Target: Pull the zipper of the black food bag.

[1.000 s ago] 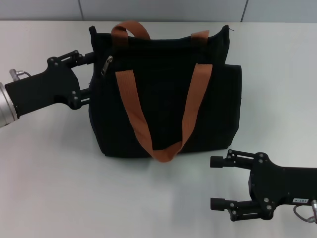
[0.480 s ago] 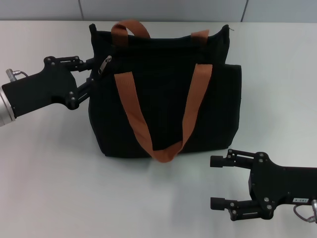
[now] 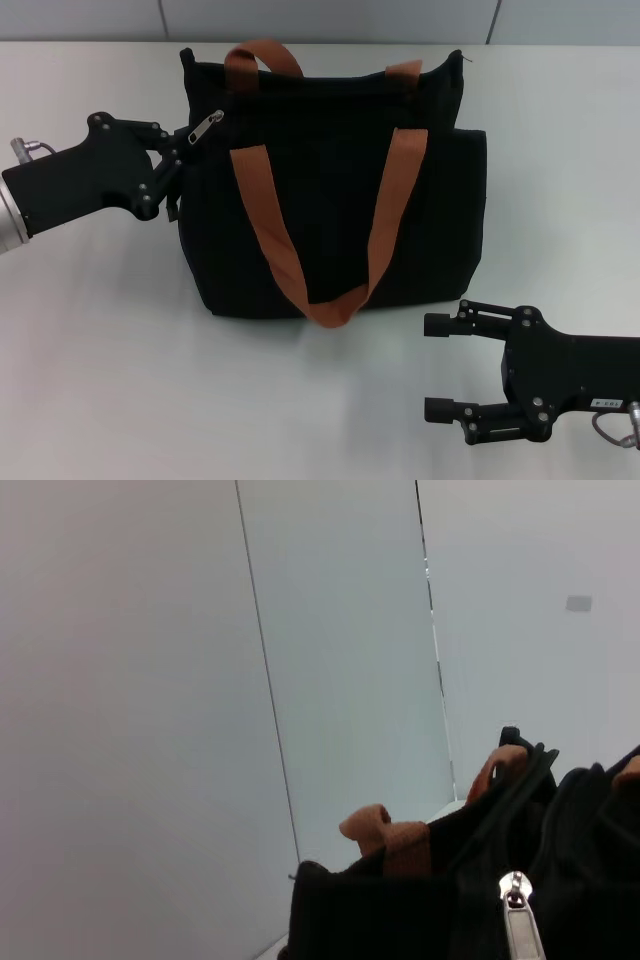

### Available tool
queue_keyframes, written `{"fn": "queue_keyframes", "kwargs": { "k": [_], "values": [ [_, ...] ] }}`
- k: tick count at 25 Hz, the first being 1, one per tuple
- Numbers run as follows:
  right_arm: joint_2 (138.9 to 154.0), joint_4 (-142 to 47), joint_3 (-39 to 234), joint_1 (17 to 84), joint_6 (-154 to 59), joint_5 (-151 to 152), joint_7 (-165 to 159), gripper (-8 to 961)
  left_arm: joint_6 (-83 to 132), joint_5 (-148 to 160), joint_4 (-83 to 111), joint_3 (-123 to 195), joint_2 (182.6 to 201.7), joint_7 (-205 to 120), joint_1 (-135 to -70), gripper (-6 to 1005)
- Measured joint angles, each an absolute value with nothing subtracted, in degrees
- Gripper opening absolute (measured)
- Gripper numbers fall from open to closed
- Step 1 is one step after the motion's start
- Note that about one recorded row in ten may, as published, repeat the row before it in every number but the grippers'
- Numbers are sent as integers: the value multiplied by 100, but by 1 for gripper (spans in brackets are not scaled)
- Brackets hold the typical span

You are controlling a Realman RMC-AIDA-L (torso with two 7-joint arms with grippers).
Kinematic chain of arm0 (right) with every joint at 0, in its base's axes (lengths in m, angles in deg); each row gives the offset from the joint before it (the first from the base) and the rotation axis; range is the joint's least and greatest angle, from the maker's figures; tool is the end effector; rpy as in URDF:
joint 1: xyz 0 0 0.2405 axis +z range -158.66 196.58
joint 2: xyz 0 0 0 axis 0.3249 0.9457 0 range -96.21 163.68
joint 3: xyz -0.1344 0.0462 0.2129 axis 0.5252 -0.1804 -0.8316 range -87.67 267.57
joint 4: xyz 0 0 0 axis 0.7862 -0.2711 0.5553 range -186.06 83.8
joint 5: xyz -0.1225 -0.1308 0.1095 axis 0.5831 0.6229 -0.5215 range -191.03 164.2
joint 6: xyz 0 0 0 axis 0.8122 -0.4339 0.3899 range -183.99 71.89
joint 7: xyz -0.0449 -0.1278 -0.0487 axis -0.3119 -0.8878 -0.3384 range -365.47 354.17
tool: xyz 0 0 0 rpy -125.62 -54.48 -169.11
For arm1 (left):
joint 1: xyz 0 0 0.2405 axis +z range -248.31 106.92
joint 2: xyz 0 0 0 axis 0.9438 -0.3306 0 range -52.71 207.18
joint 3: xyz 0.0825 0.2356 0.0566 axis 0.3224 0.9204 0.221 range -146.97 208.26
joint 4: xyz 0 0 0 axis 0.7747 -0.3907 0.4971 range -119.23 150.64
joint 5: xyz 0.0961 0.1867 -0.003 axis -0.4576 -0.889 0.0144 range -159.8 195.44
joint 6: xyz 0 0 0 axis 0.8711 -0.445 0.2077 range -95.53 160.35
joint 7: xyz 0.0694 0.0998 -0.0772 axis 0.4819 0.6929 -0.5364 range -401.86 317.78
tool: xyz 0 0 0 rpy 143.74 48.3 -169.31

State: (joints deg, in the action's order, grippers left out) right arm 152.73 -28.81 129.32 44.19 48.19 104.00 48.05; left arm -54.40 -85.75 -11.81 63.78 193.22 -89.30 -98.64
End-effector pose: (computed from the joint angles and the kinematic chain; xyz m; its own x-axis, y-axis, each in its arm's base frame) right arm 0.2748 0.2402 -0.0378 0.7674 -0.1999 -0.6093 -0.2166 -0.9751 0.0471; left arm -0.2896 0.3299 0.0214 0.8409 -0.0547 0.5384 0.2621 -0.8292 -0.4936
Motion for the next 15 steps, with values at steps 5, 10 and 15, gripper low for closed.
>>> {"fn": "queue_keyframes", "kwargs": {
  "k": [5, 10, 15],
  "values": [
    [15273, -2881, 12932, 4419, 4819, 10393, 4805, 831, -5594, -8417, -1181, 6378, 19305, -8914, -9837, 27],
    [15274, -2881, 12933, 4433, 4824, 10380, 4805, 831, -6004, -8151, -1287, 6378, 19330, -8897, -9752, 27],
    [15282, -2881, 12909, 4449, 4876, 10373, 4805, 831, -6056, -8123, -1310, 6378, 19356, -8880, -9735, 28]
  ]
}}
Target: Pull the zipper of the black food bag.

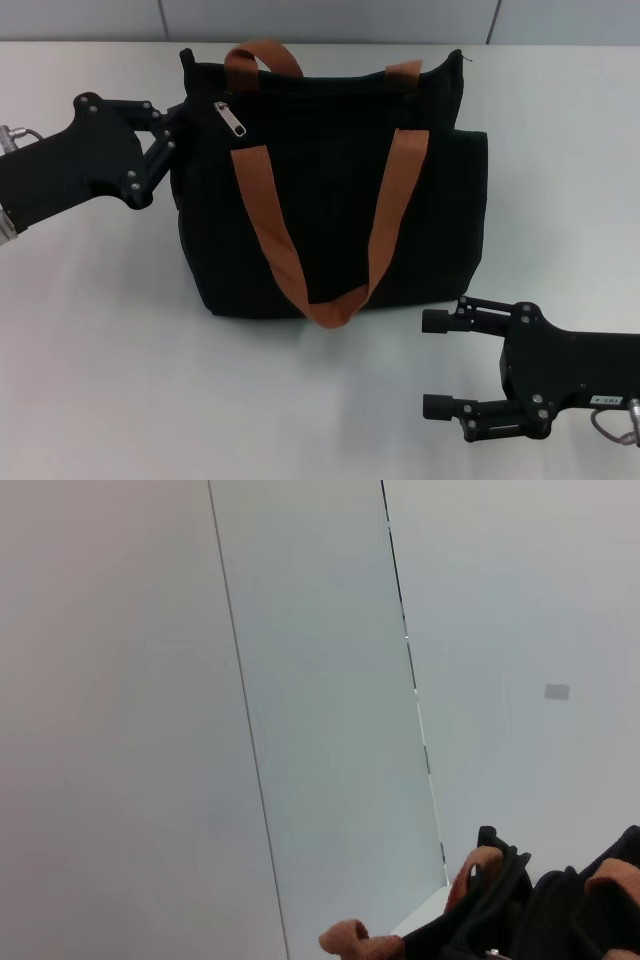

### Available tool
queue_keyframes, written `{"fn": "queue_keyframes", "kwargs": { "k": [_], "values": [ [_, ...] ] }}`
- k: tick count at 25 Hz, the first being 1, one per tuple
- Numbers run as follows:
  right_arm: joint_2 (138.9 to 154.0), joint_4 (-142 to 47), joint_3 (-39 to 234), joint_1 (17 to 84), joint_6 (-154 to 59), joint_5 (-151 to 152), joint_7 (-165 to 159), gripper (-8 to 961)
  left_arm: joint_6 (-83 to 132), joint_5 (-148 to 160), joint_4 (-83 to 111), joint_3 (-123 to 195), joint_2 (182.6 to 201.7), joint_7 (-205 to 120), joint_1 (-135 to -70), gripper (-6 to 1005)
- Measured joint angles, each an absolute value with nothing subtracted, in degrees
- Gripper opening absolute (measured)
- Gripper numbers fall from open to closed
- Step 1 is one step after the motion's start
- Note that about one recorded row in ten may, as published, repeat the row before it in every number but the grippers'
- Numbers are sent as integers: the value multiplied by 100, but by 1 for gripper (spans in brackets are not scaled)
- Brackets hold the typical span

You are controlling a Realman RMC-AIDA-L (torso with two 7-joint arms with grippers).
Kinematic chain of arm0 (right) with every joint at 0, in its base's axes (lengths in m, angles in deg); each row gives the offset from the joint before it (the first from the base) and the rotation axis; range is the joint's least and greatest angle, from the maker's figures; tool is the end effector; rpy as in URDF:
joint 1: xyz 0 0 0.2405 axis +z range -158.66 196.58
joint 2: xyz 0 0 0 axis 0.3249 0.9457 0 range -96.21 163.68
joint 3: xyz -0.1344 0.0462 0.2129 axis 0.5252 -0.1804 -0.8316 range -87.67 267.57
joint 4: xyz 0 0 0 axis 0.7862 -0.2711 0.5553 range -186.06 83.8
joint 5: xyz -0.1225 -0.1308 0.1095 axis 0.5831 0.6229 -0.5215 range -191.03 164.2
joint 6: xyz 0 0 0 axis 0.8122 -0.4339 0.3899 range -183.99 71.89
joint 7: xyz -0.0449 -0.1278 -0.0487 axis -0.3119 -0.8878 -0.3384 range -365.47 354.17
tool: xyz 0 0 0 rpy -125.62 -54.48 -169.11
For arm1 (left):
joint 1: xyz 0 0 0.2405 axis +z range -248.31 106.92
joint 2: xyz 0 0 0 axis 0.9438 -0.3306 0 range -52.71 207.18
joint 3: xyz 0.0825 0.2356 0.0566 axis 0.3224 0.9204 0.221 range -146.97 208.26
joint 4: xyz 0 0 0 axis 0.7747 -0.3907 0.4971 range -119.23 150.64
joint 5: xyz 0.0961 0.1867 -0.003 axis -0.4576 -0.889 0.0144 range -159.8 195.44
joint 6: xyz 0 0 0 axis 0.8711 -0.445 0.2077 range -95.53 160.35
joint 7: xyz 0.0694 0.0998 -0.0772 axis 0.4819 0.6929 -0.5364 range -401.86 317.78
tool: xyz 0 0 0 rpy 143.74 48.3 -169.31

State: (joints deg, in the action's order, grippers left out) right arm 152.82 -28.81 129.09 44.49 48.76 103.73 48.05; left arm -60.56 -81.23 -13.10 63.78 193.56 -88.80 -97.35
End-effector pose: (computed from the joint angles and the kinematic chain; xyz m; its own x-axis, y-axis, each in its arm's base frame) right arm 0.2720 0.2413 -0.0372 0.7606 -0.1938 -0.6196 -0.2091 -0.9767 0.0487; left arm -0.2786 0.3205 0.0322 0.7806 -0.1303 0.6113 0.2473 -0.8338 -0.4936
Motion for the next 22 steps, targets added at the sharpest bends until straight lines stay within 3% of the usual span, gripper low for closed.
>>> {"fn": "queue_keyframes", "kwargs": {
  "k": [13, 22],
  "values": [
    [15249, -2672, 12873, 4685, 6532, 9016, 6421, 830, -6067, -8044, -1313, 6378, 19370, -8870, -9704, 28],
    [14916, -2111, 12958, 5604, 5859, 8264, 9493, 830, -6067, -8043, -1312, 6377, 19421, -8870, -9691, 29]
  ]
}}
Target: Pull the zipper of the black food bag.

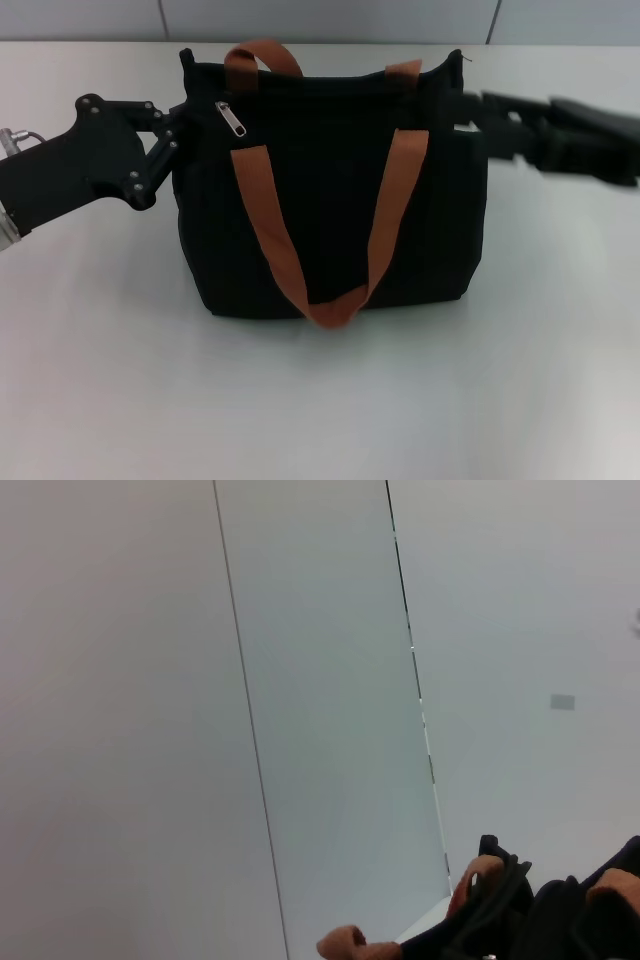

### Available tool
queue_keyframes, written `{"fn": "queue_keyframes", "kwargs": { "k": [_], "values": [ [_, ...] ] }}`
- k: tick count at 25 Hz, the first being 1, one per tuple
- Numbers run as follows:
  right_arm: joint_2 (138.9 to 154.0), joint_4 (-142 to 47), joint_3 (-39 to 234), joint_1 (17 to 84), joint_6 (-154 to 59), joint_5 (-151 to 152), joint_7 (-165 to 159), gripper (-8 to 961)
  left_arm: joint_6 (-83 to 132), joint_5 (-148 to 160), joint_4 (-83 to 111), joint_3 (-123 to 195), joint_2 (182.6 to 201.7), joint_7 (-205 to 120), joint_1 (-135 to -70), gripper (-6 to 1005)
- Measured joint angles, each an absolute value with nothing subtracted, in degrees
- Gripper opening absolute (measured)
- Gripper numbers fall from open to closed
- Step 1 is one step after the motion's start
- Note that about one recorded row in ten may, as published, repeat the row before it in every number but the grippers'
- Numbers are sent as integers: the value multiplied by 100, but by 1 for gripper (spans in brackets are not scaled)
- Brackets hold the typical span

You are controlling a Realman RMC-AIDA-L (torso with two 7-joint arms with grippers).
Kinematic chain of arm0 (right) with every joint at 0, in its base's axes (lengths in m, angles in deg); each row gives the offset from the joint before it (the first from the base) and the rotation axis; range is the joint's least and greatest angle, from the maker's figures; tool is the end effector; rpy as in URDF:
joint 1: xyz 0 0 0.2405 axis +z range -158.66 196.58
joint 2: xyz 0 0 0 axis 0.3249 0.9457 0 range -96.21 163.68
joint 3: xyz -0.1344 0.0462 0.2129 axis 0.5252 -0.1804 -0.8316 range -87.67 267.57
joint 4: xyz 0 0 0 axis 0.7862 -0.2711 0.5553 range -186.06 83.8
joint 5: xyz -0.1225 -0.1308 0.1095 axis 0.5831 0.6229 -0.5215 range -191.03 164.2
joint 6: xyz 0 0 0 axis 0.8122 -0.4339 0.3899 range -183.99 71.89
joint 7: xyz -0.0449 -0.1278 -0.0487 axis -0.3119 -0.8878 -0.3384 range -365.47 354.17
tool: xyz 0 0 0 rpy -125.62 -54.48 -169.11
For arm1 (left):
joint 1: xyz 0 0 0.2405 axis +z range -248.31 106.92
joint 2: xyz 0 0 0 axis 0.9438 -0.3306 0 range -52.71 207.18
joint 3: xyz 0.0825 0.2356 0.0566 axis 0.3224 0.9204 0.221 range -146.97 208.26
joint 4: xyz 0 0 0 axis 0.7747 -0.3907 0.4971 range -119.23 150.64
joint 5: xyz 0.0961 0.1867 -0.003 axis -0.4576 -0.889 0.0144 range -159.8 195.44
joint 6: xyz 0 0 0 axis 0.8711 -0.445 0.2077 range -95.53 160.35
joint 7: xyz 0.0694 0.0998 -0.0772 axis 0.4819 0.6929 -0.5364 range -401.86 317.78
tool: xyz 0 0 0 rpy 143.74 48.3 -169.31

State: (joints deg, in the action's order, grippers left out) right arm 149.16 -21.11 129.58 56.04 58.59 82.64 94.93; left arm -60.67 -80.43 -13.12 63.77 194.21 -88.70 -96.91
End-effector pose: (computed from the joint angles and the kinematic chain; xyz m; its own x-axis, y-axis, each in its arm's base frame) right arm 0.1865 0.3170 0.0407 0.4796 -0.5490 -0.6845 -0.3434 -0.8353 0.4294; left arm -0.2779 0.3181 0.0294 0.7694 -0.1298 0.6254 0.2613 -0.8295 -0.4937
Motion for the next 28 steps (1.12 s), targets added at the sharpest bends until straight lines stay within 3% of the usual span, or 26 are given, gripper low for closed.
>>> {"fn": "queue_keyframes", "kwargs": {
  "k": [4, 10, 17, 28],
  "values": [
    [14736, -1759, 13143, 6345, 5155, 8831, 10613, 830, -6067, -8043, -1312, 6378, 19431, -8870, -9677, 29],
    [14683, -1521, 13430, 7049, 4734, 9518, 11460, 830, -6066, -8043, -1312, 6378, 19440, -8870, -9655, 29],
    [14738, -1477, 14184, 7820, 4103, 9849, 12194, 830, -6073, -8044, -1312, 6378, 19439, -8871, -9645, 29],
    [14857, -1494, 14661, 8123, 3406, 9926, 12431, 829, -6139, -7985, -1312, 6378, 19448, -8871, -9659, 30]
  ]
}}
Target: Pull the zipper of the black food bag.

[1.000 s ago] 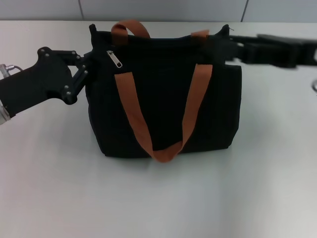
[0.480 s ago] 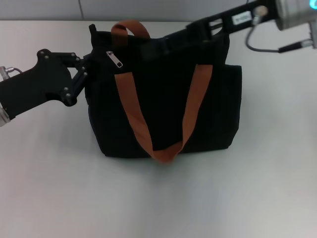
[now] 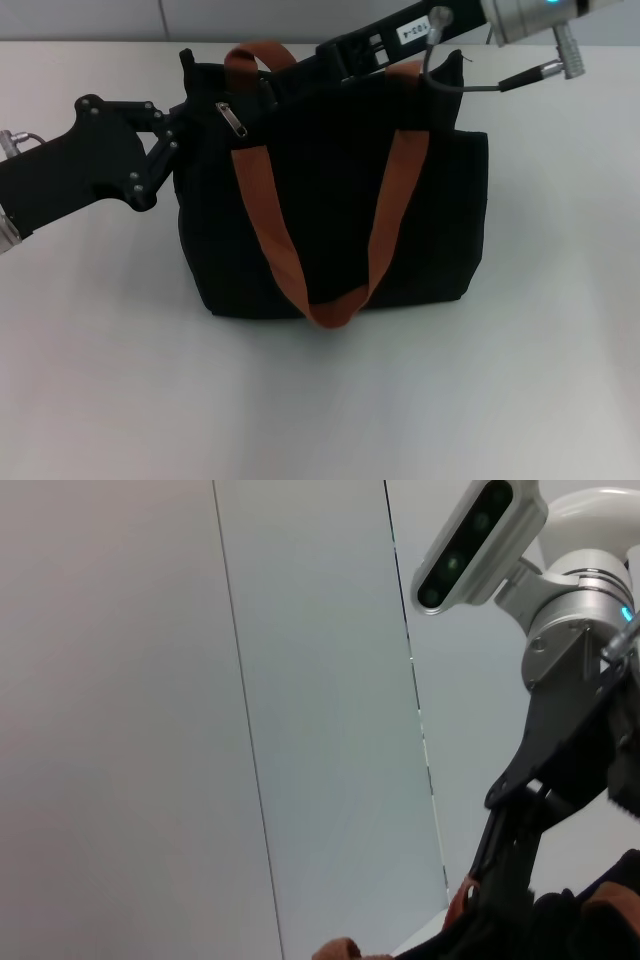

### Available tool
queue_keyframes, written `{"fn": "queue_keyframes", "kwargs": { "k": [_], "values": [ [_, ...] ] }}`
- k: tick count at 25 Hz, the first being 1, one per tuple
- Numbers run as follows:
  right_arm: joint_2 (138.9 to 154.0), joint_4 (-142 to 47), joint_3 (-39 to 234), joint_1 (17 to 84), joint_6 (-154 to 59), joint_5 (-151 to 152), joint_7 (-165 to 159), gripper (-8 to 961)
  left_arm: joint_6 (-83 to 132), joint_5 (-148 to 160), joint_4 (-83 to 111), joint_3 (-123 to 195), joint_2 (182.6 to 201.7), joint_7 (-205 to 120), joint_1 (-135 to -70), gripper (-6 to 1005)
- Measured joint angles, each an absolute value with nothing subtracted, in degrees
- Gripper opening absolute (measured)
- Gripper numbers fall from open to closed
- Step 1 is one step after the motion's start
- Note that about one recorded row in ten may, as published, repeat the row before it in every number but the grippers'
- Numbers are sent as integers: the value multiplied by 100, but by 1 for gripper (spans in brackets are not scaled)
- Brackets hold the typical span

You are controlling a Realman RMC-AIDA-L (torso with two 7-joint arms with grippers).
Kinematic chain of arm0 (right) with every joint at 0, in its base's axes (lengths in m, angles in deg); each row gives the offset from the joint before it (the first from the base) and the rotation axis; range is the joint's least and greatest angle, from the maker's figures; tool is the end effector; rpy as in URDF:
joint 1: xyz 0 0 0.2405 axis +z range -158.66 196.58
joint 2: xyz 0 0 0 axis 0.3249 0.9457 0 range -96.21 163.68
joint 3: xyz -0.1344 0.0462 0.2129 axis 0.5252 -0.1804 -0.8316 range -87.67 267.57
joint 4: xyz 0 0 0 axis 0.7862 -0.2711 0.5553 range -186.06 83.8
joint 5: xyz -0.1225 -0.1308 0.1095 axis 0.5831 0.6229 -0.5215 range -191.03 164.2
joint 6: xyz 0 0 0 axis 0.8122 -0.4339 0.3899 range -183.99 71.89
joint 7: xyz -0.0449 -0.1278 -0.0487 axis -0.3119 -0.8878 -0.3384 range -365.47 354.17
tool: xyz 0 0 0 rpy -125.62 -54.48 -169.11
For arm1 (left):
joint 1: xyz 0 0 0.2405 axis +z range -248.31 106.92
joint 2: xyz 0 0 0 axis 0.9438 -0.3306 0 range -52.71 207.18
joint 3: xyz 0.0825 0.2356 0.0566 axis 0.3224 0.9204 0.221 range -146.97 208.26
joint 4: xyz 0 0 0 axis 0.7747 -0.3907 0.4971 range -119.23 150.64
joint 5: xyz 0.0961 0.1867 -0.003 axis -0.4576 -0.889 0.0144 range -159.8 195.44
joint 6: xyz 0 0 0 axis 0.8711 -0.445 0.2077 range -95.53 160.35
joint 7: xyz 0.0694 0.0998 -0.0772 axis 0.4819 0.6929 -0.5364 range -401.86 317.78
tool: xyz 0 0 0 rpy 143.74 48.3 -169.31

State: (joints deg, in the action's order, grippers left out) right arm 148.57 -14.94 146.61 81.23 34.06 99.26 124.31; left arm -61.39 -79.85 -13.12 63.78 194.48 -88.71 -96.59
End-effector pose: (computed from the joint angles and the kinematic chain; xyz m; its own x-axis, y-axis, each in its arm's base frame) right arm 0.0571 0.4075 -0.0132 0.7503 -0.6281 -0.2062 -0.5857 -0.7762 0.2333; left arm -0.2769 0.3155 0.0289 0.7582 -0.1332 0.6383 0.2663 -0.8302 -0.4897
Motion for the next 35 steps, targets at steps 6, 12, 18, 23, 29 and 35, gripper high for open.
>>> {"fn": "queue_keyframes", "kwargs": {
  "k": [6, 12, 18, 23, 29, 35],
  "values": [
    [14953, -1495, 14981, 8212, 3144, 9966, 12464, 829, -6154, -7963, -1312, 6378, 19463, -8870, -9674, 30],
    [15045, -1482, 15301, 8256, 2894, 9970, 12477, 829, -6155, -7959, -1312, 6378, 19471, -8871, -9679, 30],
    [15048, -1487, 15324, 8280, 2797, 9970, 12478, 829, -6155, -7948, -1312, 6378, 19478, -8871, -9669, 31],
    [15049, -1489, 15323, 8275, 2680, 10010, 12478, 685, -6168, -7910, -1312, 6378, 19483, -8871, -9658, 31],
    [15108, -1479, 15323, 8283, 2662, 10066, 12478, 441, -6200, -7903, -1312, 6378, 19490, -8871, -9653, 31],
    [15150, -1446, 15326, 8290, 2654, 10131, 12447, 407, -6206, -7900, -1312, 6378, 19499, -8871, -9654, 31]
  ]
}}
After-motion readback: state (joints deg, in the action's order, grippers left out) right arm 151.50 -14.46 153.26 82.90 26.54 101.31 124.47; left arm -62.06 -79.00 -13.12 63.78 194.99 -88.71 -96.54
